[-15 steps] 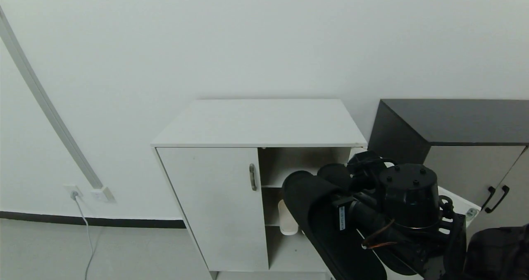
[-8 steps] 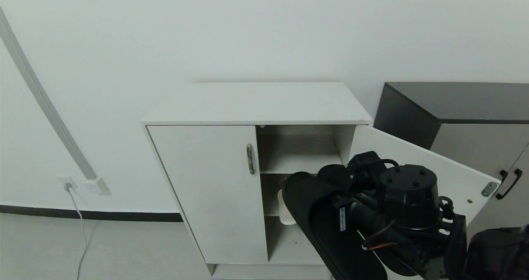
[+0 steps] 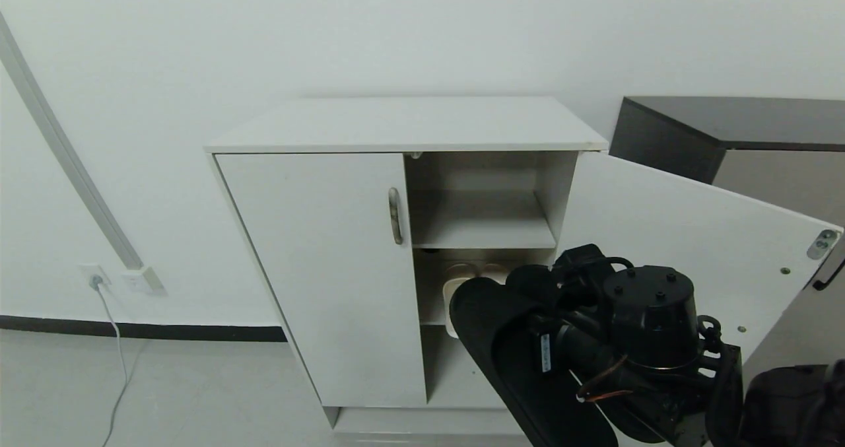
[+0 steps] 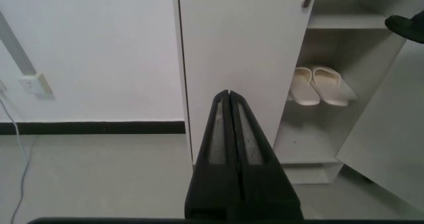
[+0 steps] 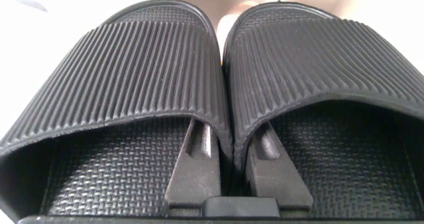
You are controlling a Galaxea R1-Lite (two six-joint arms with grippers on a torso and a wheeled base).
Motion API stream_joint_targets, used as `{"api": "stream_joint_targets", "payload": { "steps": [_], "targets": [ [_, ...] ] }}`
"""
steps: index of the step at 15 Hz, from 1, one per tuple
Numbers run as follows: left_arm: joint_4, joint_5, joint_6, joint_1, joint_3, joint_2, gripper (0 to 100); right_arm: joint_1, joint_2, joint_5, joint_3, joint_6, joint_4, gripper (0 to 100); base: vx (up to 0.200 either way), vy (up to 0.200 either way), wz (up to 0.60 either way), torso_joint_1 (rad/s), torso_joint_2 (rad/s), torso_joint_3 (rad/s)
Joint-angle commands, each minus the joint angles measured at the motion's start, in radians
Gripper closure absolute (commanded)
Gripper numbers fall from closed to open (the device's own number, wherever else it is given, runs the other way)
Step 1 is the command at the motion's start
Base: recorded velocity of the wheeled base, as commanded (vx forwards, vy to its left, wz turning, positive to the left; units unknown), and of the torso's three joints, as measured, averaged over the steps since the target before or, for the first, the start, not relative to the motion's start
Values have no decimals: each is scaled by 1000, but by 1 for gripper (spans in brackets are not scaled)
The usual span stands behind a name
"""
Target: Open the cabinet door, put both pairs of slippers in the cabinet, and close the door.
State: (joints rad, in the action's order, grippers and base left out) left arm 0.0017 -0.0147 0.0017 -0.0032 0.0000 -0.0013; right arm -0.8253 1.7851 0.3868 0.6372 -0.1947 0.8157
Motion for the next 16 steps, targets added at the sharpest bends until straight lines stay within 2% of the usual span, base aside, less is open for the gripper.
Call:
{"api": "stream_joint_targets", "payload": {
  "steps": [1,9,15,16],
  "targets": [
    [0,-1,0,0,0,1,100,-1,7,0,-1,0,0,100,0,0,0,-110,461,349],
    [0,-1,0,0,0,1,100,-17,20,1,-2,0,2,100,0,0,0,-57,430,368],
    [0,-1,1,0,0,1,100,-17,31,3,-2,12,2,100,0,0,0,-2,4,12],
    [0,1,1,0,0,1,100,-15,31,4,-2,15,2,100,0,200,0,-7,193,149]
  ]
}}
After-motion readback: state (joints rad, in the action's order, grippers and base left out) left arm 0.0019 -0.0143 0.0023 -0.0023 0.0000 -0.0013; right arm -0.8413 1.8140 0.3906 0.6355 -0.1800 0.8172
